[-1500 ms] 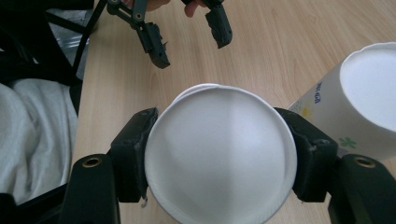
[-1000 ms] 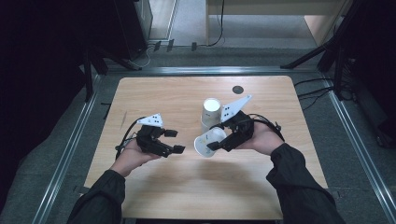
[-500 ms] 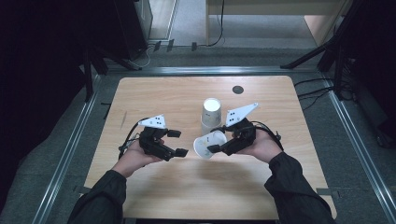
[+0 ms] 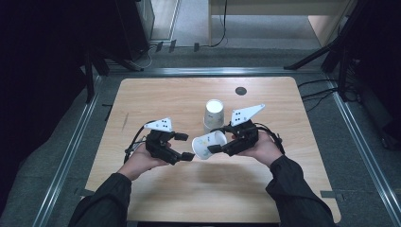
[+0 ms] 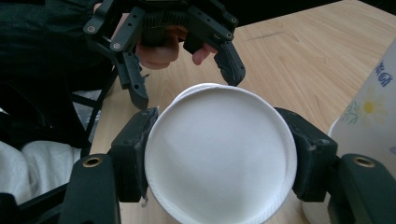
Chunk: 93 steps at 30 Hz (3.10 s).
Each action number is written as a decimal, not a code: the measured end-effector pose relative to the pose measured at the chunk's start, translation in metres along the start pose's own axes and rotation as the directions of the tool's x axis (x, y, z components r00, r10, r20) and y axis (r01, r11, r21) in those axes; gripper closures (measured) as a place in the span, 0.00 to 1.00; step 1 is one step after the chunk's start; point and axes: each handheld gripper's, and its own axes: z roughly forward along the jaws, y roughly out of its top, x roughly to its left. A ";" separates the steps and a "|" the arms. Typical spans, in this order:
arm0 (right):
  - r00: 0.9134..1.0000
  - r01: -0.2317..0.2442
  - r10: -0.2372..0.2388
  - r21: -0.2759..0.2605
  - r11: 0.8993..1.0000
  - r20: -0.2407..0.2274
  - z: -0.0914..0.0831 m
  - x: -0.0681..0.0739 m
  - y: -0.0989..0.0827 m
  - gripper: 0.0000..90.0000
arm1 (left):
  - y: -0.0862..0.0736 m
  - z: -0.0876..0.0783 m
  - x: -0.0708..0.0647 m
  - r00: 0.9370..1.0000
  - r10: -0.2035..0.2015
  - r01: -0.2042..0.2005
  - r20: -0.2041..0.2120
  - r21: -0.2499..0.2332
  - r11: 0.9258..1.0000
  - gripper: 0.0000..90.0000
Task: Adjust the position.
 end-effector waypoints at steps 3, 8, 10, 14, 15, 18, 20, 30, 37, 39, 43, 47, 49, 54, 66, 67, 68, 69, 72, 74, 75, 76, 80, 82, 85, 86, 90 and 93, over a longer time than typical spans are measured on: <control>1.000 0.003 -0.003 0.004 1.000 0.001 0.003 0.001 0.000 0.39 | 0.001 0.003 -0.001 1.000 0.002 -0.002 0.001 -0.004 1.000 0.14; 1.000 0.002 -0.002 0.012 1.000 -0.010 0.006 0.002 0.002 0.39 | 0.002 0.008 -0.002 1.000 0.007 -0.007 0.006 -0.003 1.000 0.14; 1.000 0.003 -0.003 0.007 1.000 -0.011 0.007 0.002 0.003 0.39 | 0.002 0.010 -0.002 1.000 0.006 -0.006 0.007 0.000 1.000 0.14; 1.000 -0.003 0.003 -0.005 1.000 -0.016 0.007 0.002 0.005 0.39 | 0.002 0.013 -0.002 1.000 0.010 -0.010 0.014 0.002 1.000 0.14; 1.000 -0.002 0.002 -0.002 1.000 -0.019 0.008 0.002 0.005 0.39 | 0.002 0.013 -0.003 1.000 0.010 -0.010 0.014 0.002 1.000 0.14; 1.000 -0.002 0.003 0.004 1.000 -0.021 0.009 0.004 0.005 0.39 | 0.002 0.015 -0.003 1.000 0.008 -0.008 0.028 -0.004 1.000 0.14; 1.000 0.002 -0.002 0.000 1.000 -0.024 0.011 0.004 0.006 0.39 | 0.002 0.016 -0.003 0.999 -0.001 0.001 0.047 -0.012 1.000 0.14; 0.999 -0.006 0.005 -0.017 1.000 -0.036 0.012 0.007 0.009 0.39 | 0.002 0.018 -0.004 0.999 0.012 -0.012 0.038 -0.006 1.000 0.16; 0.999 -0.018 0.017 -0.019 1.000 -0.046 0.015 0.007 0.009 0.39 | 0.001 0.020 -0.006 0.999 0.038 -0.038 0.036 0.002 0.999 0.18; 0.999 -0.017 0.016 -0.018 1.000 -0.046 0.015 0.008 0.009 0.39 | 0.001 0.020 -0.006 0.999 0.041 -0.041 0.036 0.000 0.999 0.20; 0.999 -0.019 0.018 -0.024 1.000 -0.048 0.015 0.008 0.010 0.39 | 0.001 0.019 -0.006 0.999 0.041 -0.041 0.035 -0.002 0.999 0.21; 0.999 -0.023 0.022 -0.020 1.000 -0.050 0.015 0.007 0.009 0.39 | 0.001 0.019 -0.007 0.998 0.046 -0.046 0.031 0.003 0.999 0.22; 0.998 -0.026 0.024 -0.024 0.999 -0.052 0.015 0.007 0.009 0.39 | 0.001 0.018 -0.007 0.998 0.049 -0.049 0.031 -0.001 0.999 0.22; 0.998 -0.028 0.027 -0.026 0.999 -0.056 0.015 0.006 0.009 0.39 | 0.002 0.017 -0.007 0.998 0.058 -0.058 0.024 0.003 0.998 0.23; 0.998 -0.025 0.024 -0.024 0.999 -0.054 0.015 0.006 0.009 0.38 | 0.002 0.017 -0.008 0.998 0.066 -0.066 0.017 -0.002 0.998 0.25; 0.998 -0.025 0.024 -0.024 0.999 -0.054 0.015 0.006 0.009 0.38 | 0.002 0.017 -0.008 0.998 0.066 -0.066 0.017 -0.001 0.998 0.25; 0.998 -0.026 0.025 -0.024 0.999 -0.055 0.015 0.006 0.009 0.38 | 0.002 0.017 -0.008 0.998 0.067 -0.067 0.016 -0.001 0.998 0.25; 0.998 -0.028 0.027 -0.023 0.999 -0.055 0.015 0.006 0.009 0.38 | 0.002 0.017 -0.008 0.998 0.067 -0.067 0.016 0.000 0.998 0.25; 0.998 -0.028 0.027 -0.021 0.999 -0.056 0.015 0.006 0.008 0.38 | 0.001 0.017 -0.008 0.998 0.067 -0.067 0.017 0.002 0.998 0.25; 0.998 -0.028 0.027 -0.019 0.999 -0.054 0.015 0.006 0.009 0.37 | 0.002 0.017 -0.008 0.998 0.067 -0.067 0.018 0.003 0.998 0.25; 0.998 -0.028 0.027 -0.020 0.999 -0.054 0.015 0.006 0.009 0.37 | 0.001 0.017 -0.008 0.998 0.066 -0.066 0.018 0.002 0.998 0.25; 0.998 -0.030 0.029 -0.018 0.999 -0.054 0.015 0.006 0.009 0.37 | 0.001 0.017 -0.008 0.998 0.066 -0.066 0.017 0.003 0.998 0.25; 0.999 -0.022 0.022 -0.003 1.000 -0.036 0.016 0.008 0.009 0.36 | 0.002 0.016 -0.007 0.998 0.066 -0.066 0.015 0.001 0.998 0.25; 0.999 -0.017 0.017 -0.006 1.000 -0.035 0.016 0.008 0.009 0.35 | 0.002 0.015 -0.007 0.998 0.065 -0.065 0.017 -0.004 0.998 0.25; 0.999 -0.017 0.016 -0.017 1.000 -0.045 0.014 0.010 0.010 0.27 | 0.002 0.012 -0.006 0.998 0.063 -0.063 0.006 -0.001 0.998 0.25; 0.999 -0.015 0.014 -0.017 1.000 -0.046 0.013 0.011 0.010 0.25 | 0.002 0.011 -0.006 0.998 0.062 -0.062 0.006 0.000 0.998 0.25; 1.000 -0.015 0.015 -0.014 1.000 -0.019 0.009 0.011 0.010 0.25 | 0.003 0.006 -0.005 0.998 0.058 -0.058 -0.015 0.018 0.998 0.25; 1.000 -0.018 0.018 -0.003 1.000 0.006 0.006 0.010 0.007 0.25 | 0.005 0.003 -0.005 0.997 0.073 -0.072 -0.035 0.048 0.996 0.25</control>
